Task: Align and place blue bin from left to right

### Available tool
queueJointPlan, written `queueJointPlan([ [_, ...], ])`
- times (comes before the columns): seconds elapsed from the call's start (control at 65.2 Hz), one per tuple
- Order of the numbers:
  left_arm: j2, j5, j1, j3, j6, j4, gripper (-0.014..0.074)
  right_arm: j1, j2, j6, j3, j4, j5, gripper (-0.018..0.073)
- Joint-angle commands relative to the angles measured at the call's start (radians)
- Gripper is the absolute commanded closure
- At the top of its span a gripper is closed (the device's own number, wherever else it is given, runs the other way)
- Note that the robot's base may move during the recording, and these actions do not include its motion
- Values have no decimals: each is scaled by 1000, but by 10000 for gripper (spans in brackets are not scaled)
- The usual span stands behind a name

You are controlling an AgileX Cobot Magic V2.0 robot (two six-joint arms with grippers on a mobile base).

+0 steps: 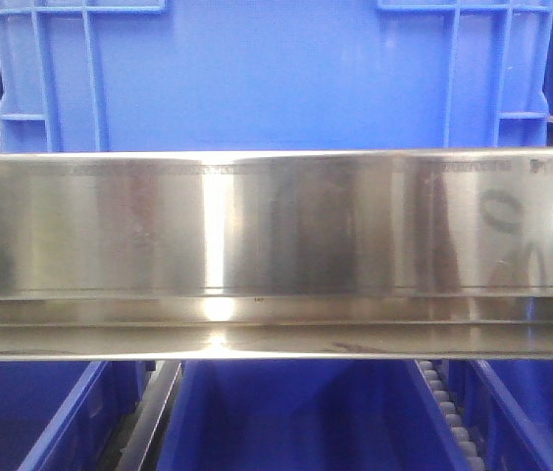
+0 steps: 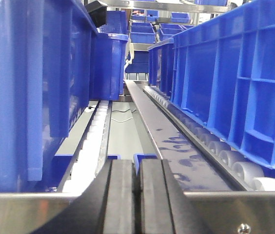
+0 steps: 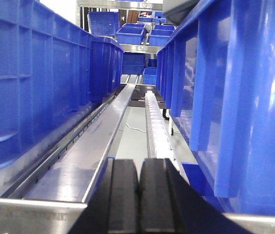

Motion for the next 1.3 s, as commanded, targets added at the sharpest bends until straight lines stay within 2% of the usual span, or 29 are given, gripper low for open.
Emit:
queueJointPlan([
  [0.0, -4, -20, -7, -2, 3, 39, 707, 0, -3, -5, 0, 3, -21, 629],
  [0.215, -4, -20, -7, -2, 3, 41, 707, 0, -3, -5, 0, 3, -25, 629],
  [0.368, -4, -26, -7, -2, 3, 42, 707, 0, -3, -5, 0, 3, -158, 629],
  [0.522, -4, -102, -7, -2, 3, 26, 707, 0, -3, -5, 0, 3, -351, 629],
  [0.583, -4, -102, -7, -29, 3, 19, 707, 3, -3, -5, 0, 3, -373, 629],
  [0.644, -4, -56, -7, -79, 3, 19, 707, 3, -3, -5, -45, 3, -329, 629],
  [0.767, -4, 106, -7, -227, 3, 21, 707, 3, -3, -5, -185, 3, -118, 629],
  [0.905, 19, 232, -7, -396, 3, 35, 707, 3, 13, -5, -356, 3, 73, 629],
  [1.151, 276, 326, -7, -666, 3, 36, 707, 3, 222, -5, -602, 3, 224, 629],
  [1.289, 464, 367, -7, -810, 3, 13, 707, 3, 368, -5, -701, 3, 238, 629],
])
